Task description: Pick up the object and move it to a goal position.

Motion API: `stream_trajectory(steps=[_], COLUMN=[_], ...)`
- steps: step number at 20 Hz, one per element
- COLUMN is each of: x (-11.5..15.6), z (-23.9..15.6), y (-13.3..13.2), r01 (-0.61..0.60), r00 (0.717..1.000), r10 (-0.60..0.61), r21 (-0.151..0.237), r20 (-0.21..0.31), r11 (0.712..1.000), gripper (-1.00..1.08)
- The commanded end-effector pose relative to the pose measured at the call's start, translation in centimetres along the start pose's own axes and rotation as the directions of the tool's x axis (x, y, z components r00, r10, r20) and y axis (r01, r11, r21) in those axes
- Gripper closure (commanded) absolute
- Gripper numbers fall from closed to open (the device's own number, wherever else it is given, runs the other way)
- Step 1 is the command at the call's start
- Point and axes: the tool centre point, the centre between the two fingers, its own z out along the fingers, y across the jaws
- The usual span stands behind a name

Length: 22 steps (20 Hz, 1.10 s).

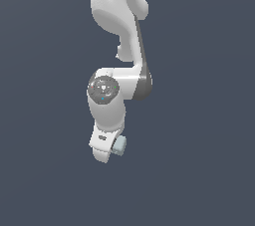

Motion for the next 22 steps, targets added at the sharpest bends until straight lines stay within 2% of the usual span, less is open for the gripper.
stream_trajectory(steps=[1,7,16,22], x=[0.0,0.0,0.0,0.0], z=[0.1,0.8,5.0,5.1], y=[0.1,0.0,-0.1,0.1], r01=[0.010,0.007,0.011,0.011], r00=[1.000,1.000,1.000,1.000], r10=[-0.010,-0.007,-0.011,-0.011], r21=[0.000,0.000,0.000,0.000], r20=[-0.001,0.000,-0.001,-0.001], r11=[1.000,1.000,1.000,1.000], gripper=[-0.92,-0.92,-0.92,-0.92])
